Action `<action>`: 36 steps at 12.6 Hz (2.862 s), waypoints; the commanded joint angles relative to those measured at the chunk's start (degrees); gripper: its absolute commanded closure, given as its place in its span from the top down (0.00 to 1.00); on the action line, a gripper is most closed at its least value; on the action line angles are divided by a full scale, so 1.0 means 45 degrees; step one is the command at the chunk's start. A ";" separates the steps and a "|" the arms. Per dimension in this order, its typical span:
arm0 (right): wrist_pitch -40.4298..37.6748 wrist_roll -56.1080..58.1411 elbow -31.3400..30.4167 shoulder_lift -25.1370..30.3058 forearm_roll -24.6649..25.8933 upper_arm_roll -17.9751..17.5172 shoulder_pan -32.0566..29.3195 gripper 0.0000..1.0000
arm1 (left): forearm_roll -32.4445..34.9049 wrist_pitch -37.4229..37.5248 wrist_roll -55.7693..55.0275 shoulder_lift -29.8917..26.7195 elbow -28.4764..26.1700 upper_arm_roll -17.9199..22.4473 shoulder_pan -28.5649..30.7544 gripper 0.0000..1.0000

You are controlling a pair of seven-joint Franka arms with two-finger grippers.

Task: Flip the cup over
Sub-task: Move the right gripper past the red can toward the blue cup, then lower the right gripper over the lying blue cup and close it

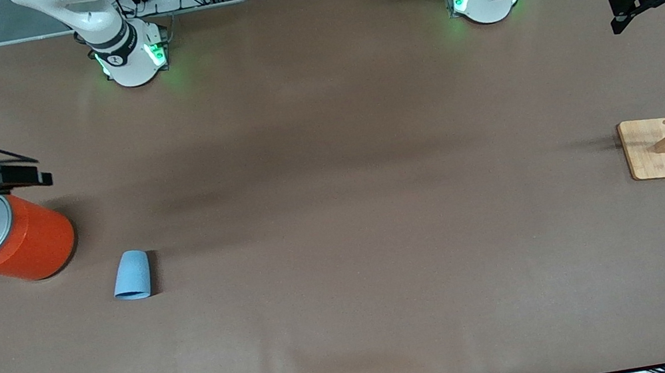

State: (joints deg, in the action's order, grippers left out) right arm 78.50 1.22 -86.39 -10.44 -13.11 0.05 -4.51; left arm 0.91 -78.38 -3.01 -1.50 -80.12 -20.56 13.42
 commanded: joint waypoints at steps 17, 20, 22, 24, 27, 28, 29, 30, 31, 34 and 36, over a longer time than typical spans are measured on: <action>0.4015 0.0140 -0.0876 -0.1801 0.1076 -0.0011 0.1803 1.00 | -0.0046 -0.0432 -0.0189 -0.0057 -0.0067 -0.0117 -0.0051 1.00; 0.7837 0.0140 -0.3333 -0.1919 0.1193 0.0009 0.1823 1.00 | -0.0046 -0.0453 -0.0170 -0.0037 -0.0067 -0.0235 -0.0052 1.00; 0.8278 0.0004 -0.3633 -0.2444 0.1854 0.0048 0.1687 1.00 | -0.0143 -0.0453 -0.0073 -0.0037 -0.0067 -0.0487 -0.0052 1.00; 0.8432 0.0003 -0.3633 -0.3126 0.2325 0.0048 0.1278 1.00 | -0.0105 -0.0433 0.0005 -0.0037 -0.0164 -0.0685 -0.0032 1.00; 0.9757 0.0158 -0.3517 -0.4064 0.2346 0.0048 0.1121 1.00 | -0.0027 -0.0433 0.0045 -0.0037 -0.0126 -0.0685 -0.0052 1.00; 1.0265 0.0159 -0.3497 -0.4280 0.2346 0.0029 0.0965 1.00 | -0.0046 -0.0433 0.0064 -0.0037 -0.0145 -0.0685 -0.0052 1.00; 1.0482 0.0159 -0.3496 -0.4495 0.2327 0.0028 0.0925 1.00 | -0.0046 -0.0337 0.0122 -0.0114 -0.0145 -0.0743 -0.0032 1.00; 1.0620 0.0159 -0.3496 -0.4671 0.2307 0.0028 0.0963 1.00 | -0.0046 -0.0258 0.0162 -0.0192 -0.0145 -0.0763 0.0026 1.00; 1.0931 0.0140 -0.3496 -0.4905 0.2307 0.0028 0.1041 1.00 | -0.0027 -0.0277 0.0220 -0.0135 -0.0068 -0.0763 0.0007 1.00; 1.1753 0.0140 -0.3535 -0.5473 0.2287 0.0028 0.1061 1.00 | -0.0046 -0.0569 0.0065 0.0157 -0.0028 -0.0821 -0.0091 1.00; 1.2123 0.0140 -0.3594 -0.5669 0.2287 0.0009 0.1081 1.00 | -0.0007 -0.0667 0.0006 0.0158 -0.0067 -0.1152 -0.0091 1.00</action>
State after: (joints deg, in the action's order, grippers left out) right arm 131.66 1.71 -102.88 -35.19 -3.36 0.50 0.58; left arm 0.91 -80.51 -2.60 -0.94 -80.52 -24.46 12.95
